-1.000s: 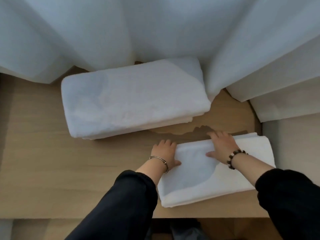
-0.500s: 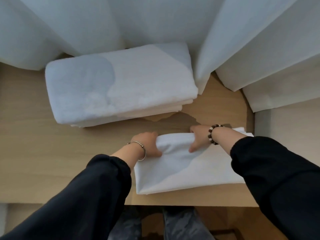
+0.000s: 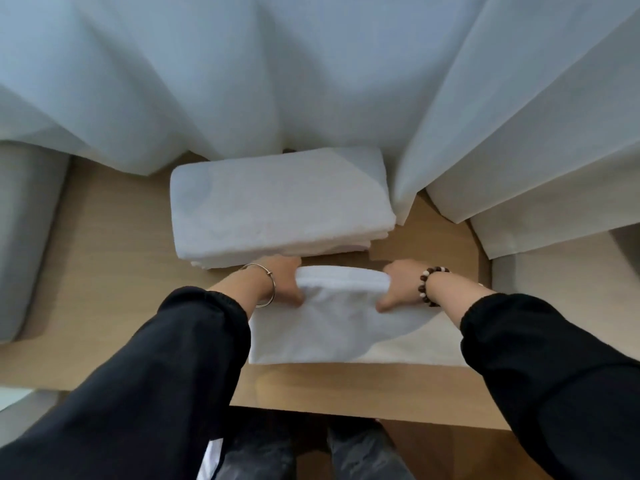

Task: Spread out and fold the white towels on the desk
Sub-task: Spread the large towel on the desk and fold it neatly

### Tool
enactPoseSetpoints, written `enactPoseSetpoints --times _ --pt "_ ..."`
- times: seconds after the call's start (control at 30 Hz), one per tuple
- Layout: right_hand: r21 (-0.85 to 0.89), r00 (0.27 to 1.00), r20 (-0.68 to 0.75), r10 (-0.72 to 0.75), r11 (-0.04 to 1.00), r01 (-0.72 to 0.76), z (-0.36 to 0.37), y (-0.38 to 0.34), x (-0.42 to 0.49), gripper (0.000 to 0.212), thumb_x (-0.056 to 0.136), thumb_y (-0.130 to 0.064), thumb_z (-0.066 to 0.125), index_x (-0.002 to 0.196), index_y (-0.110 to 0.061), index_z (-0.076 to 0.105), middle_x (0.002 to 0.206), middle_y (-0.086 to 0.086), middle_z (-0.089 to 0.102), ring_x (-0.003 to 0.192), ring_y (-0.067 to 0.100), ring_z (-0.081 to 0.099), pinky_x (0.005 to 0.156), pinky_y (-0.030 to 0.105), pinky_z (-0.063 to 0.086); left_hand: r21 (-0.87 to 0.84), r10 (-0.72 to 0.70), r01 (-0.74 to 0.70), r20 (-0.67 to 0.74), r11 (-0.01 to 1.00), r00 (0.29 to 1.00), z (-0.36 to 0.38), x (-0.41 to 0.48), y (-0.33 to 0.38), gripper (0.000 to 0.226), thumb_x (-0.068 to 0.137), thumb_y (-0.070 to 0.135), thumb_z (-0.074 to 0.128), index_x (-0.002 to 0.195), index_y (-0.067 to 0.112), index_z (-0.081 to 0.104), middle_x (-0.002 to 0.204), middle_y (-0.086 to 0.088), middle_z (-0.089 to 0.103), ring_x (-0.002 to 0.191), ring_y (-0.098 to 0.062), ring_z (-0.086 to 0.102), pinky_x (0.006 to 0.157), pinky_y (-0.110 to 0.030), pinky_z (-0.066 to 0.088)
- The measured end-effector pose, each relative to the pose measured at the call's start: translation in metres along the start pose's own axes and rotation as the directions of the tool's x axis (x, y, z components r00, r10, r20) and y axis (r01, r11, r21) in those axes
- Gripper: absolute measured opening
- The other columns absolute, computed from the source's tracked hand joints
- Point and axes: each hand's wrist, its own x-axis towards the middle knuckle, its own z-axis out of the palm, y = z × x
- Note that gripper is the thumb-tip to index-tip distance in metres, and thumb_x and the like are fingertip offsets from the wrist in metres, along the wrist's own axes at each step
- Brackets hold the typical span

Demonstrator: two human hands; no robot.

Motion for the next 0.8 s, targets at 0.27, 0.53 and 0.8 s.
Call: enactPoseSetpoints --times 0.27,0.53,0.8 --pt "-0.081 1.000 -0.020 0.009 0.997 -0.011 -0.110 -0.067 -0.045 0.056 0.051 -0.056 0.075 0.093 -0.020 0.065 0.090 -0.003 0.066 0.077 0.016 0.066 0.067 0.029 0.057 -0.134 -0.053 0.049 -0.028 0.990 0.998 -0.088 -0.050 -0.035 0.039 0.054 0.043 0.072 0.078 0.027 0.045 0.084 0.007 0.054 0.080 -0.018 0.055 0.065 -0.028 0.044" --pt "-0.093 0.999 -0.024 0.020 0.995 -0.022 -0.211 -0.143 -0.010 0.049 0.058 -0.047 0.082 0.097 -0.021 0.068 0.093 -0.005 0.068 0.081 0.015 0.067 0.063 0.026 0.055 -0.259 -0.041 0.029 -0.040 0.965 0.998 -0.177 -0.030 -0.108 0.038 0.057 0.037 0.081 0.083 0.026 0.055 0.089 0.006 0.060 0.077 -0.011 0.057 0.056 -0.023 0.042" --pt "-0.238 0.921 -0.352 0.167 0.936 -0.261 -0.175 -0.160 0.097 0.063 0.072 -0.043 0.055 0.131 -0.023 0.044 0.130 0.005 0.052 0.118 0.027 0.048 0.097 0.038 0.038 -0.593 -0.437 0.156 -0.366 0.790 0.821 -0.132 0.011 -0.174 0.081 0.062 0.061 0.074 0.125 0.024 0.041 0.118 -0.002 0.057 0.108 -0.027 0.056 0.079 -0.031 0.043"
